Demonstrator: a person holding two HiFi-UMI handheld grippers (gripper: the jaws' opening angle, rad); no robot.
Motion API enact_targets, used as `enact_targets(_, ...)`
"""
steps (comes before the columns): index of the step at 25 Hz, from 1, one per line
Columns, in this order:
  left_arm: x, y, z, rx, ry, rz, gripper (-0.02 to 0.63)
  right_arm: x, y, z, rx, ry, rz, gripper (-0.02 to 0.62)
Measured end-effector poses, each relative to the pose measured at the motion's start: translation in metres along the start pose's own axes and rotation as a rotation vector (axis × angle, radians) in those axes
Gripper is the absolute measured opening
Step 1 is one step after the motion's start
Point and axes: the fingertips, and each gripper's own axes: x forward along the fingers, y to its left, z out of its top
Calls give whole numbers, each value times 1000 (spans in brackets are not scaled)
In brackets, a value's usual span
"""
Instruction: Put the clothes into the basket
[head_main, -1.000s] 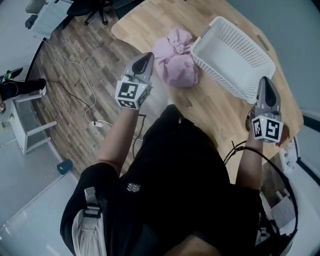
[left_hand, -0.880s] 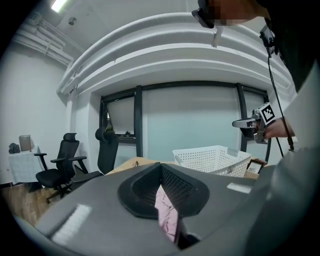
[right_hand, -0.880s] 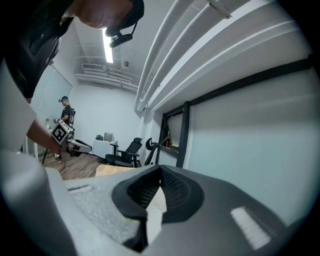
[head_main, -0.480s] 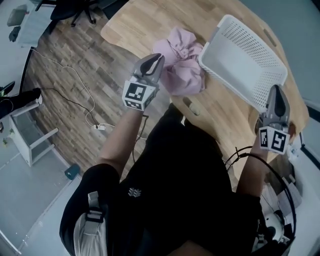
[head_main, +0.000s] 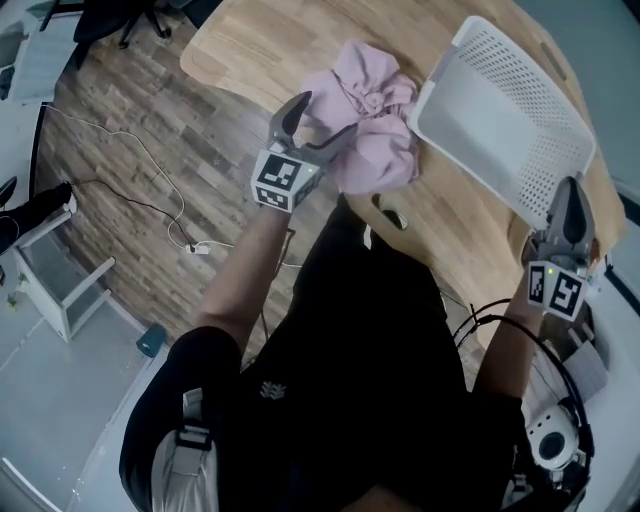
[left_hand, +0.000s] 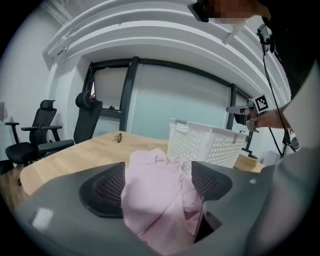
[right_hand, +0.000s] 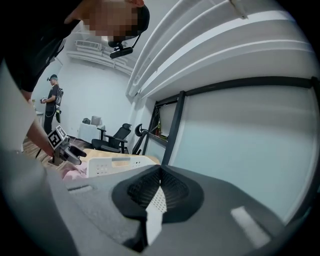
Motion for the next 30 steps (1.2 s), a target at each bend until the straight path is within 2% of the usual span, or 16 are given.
enact_targets(7, 27, 11, -34, 8, 94, 5, 416, 5, -7, -4, -23, 32, -34, 2)
enact_targets(11, 36, 14, -38, -7, 100, 6, 420, 4, -14, -7, -28, 40, -70, 2)
enact_targets(15, 42, 12, -41, -81, 106, -19, 398, 4, -22, -9, -22, 45, -85, 2)
enact_targets(18, 42, 9, -37, -136, 122, -46, 323, 5, -24, -8, -15, 43, -87, 2)
enact_targets(20, 41, 8, -33, -133, 133, -49, 235, 6, -24, -8, -16, 41, -81, 2)
enact_targets(23, 39, 8, -26, -137, 135, -29, 156, 8, -23, -7, -12, 35, -74, 2)
enact_targets(25, 34, 8, -19, -145, 123, -9, 71, 7, -22, -3, -10, 26, -68, 2)
enact_targets(27, 28, 4, -13, -152, 122, -5, 46, 7, -21, 2, -9, 14, -60, 2)
enact_targets(30, 21, -3, -6, -170, 114, -8, 43, 5, -21, 9, -4, -5, -57, 2)
